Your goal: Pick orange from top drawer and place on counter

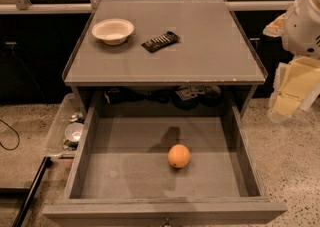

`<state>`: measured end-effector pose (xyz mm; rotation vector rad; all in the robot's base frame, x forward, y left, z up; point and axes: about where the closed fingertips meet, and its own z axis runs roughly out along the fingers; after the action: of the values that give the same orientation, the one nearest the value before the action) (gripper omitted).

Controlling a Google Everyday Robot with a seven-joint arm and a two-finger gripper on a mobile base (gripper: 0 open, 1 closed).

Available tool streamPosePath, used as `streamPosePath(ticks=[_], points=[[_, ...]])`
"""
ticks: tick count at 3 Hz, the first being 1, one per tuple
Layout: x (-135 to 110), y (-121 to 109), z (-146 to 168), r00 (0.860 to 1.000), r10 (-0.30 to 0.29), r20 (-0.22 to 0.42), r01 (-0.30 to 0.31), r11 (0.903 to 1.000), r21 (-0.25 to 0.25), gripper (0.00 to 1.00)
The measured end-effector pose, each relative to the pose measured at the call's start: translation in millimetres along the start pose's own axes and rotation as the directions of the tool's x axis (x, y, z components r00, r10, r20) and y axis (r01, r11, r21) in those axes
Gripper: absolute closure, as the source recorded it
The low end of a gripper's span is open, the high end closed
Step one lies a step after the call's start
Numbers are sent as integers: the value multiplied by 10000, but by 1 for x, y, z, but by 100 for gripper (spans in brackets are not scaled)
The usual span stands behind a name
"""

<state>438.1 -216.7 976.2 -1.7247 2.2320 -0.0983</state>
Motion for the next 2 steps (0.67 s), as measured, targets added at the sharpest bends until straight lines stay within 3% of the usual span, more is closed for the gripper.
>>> streamPosePath(ticks=[2], points=[[7,7,18,9998,184,45,-184,9998,-93,0]])
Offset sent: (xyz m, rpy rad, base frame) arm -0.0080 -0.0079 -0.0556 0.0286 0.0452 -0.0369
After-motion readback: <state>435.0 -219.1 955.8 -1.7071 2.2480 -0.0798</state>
